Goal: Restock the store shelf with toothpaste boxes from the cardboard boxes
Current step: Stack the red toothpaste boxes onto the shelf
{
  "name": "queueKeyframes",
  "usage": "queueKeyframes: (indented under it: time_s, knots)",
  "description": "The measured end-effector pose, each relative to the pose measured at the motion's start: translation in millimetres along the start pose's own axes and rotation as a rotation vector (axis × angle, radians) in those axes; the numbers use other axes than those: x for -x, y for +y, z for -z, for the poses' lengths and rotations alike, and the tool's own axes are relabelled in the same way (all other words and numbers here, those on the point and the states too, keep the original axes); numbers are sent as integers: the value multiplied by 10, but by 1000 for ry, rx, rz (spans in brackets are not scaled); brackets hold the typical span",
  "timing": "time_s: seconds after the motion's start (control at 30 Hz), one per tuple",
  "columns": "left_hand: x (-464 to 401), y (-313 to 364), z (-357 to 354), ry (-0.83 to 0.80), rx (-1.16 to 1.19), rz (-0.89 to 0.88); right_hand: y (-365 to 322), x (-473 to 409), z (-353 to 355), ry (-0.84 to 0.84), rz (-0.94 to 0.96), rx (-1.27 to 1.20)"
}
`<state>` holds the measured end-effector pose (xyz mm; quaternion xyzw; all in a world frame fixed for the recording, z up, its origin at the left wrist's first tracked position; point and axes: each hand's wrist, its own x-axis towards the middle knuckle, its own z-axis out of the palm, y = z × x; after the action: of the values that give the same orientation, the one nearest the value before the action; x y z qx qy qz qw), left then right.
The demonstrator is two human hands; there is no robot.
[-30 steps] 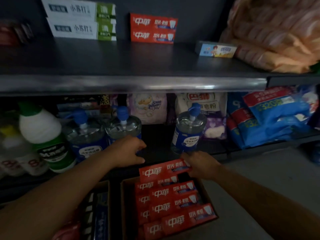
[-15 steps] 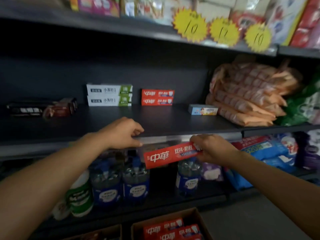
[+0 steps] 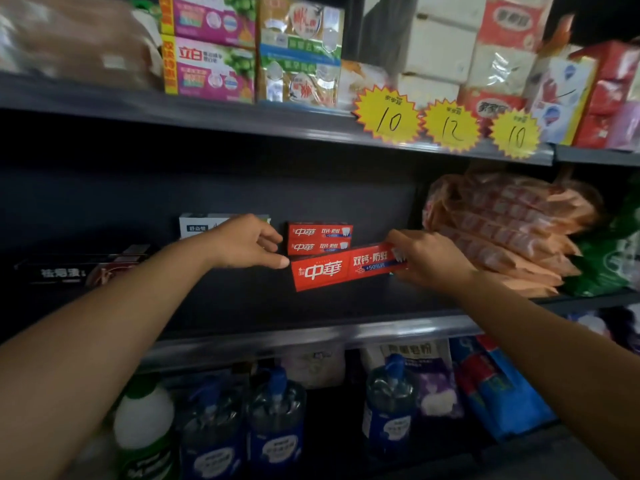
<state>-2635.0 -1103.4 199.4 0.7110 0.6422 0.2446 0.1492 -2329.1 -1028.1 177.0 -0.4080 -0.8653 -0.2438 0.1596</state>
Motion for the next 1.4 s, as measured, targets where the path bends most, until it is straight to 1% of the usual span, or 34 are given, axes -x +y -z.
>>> queueKeyframes:
  time_s: [0.13,0.27,0.43,0.53,0.7,0.87,1.07,1.27,1.4]
  knots:
    - [-269,-36,-206,-38,53,58,124,-207,-271,-5,-6,-21]
    - [-604,-92,-441,-23,121,83,209,-409,-607,31,20,-75]
    - [-1076,-242,-720,54,46,89,375,-644,-1094,42,41,-130]
    - [-1323,-334,-882,57,19,105,479,-769,-1355,-9,32,-159]
    - [-1671,-455,-1089,38,-7,104,599,-944,-1638,-153,0,-171]
    - [-1919,-613,-1159,46,-59,106,640,-1149,-1844,-205,-10,-182]
    - [-2069,-765,-1136,120,-164,133,666,-1443,-2055,-211,25,-185]
    - [-2180,-818,-1149,259,-273,113,654,-1627,-2142,-198,-14,-135]
    - [-2297,-831,-1218,357,-367,85,644,-1745,-2280,-193,-68,-143]
